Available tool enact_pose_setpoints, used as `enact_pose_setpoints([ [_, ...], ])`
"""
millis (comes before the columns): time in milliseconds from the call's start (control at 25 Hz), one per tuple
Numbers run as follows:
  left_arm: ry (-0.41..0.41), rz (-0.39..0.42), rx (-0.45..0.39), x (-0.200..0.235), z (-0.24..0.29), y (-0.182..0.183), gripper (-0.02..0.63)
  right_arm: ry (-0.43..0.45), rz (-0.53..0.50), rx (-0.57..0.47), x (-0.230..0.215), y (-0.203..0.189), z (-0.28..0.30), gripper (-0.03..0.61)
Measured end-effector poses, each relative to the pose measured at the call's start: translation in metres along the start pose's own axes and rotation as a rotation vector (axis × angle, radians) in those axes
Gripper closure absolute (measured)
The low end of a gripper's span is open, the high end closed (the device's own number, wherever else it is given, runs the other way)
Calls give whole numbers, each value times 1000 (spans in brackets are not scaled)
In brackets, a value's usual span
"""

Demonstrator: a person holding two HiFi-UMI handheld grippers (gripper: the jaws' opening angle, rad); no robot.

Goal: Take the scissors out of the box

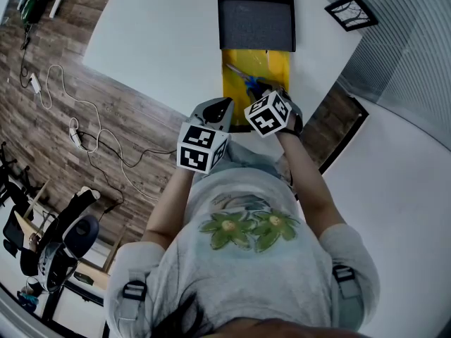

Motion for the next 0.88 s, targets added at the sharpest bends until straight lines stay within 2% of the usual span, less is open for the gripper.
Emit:
enact_pose_setpoints([
  [480, -4, 4, 6, -1, 1, 0, 607, 31, -24, 32, 0, 3, 2, 480],
  [880, 4, 18, -5, -3, 0, 2, 607, 7, -36, 3, 1, -4, 2, 489],
])
Point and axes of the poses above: the fingertips, and each gripper's own axes: z forward along the fingers, x to its left, y out of its top, the point moved 9 cm from there along -z, backward along the fingers, and after that the axes turned 7 degrees about y, right-handed, at the moved point
